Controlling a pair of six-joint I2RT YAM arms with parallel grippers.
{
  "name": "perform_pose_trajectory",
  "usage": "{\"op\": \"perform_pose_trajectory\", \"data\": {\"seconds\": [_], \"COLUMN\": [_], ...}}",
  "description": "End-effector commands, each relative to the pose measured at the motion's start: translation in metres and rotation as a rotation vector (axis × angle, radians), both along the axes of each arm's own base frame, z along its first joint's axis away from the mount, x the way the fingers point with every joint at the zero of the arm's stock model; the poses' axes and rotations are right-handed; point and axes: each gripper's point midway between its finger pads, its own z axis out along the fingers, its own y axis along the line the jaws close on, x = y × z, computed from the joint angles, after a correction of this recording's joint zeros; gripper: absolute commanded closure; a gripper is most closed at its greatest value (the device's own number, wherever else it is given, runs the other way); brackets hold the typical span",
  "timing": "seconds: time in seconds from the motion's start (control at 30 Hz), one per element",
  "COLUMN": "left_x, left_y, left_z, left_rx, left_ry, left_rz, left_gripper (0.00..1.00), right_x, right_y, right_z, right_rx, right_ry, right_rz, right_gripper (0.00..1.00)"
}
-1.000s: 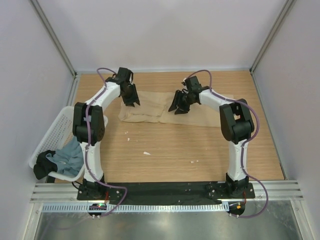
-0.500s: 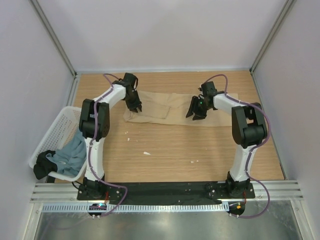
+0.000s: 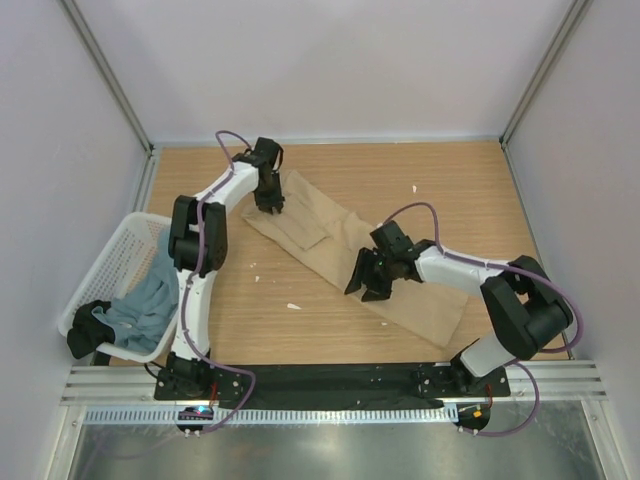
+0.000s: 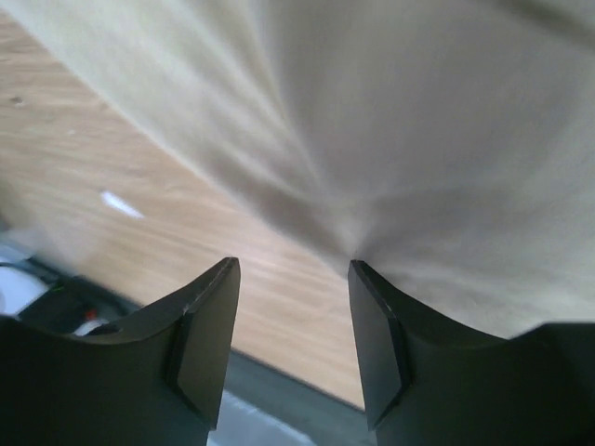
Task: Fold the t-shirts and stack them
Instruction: Fold the tshirt
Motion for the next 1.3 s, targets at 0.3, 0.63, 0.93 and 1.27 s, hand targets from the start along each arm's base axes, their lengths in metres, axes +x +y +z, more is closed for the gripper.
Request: {"op": "perform_pose_trajectory", "data": {"seconds": [0.3, 0.63, 0.93, 1.27], "left_x": [0.046, -0.035, -0.027, 0.023], "left_y": [0.020, -0.056, -0.077, -0.051], "left_z": [0.125, 0.097, 0.025, -0.018], "left_rx": [0.096, 0.045, 0.075, 0.144], "left_ry": [-0.297, -0.231, -0.131, -0.107], "left_rz": [0.011, 0.206, 0.350, 0.366], "left_gripper": [0.41, 0.39, 0.38, 0.36], "right_x": [0.056, 0.058, 0.041, 0.034], "right_y": [0.008, -0.075, -0.074, -0.069], "right_z": [0.125, 0.100, 0.082, 0.049], "right_rx": [-0.101, -0.550, -0.505, -0.458], "right_ry": [-0.183, -0.232, -0.196, -0.116], "right_rz": [0.113, 0.287, 0.269, 0.288], "right_gripper": [0.23, 0.19, 0.19, 0.19]}}
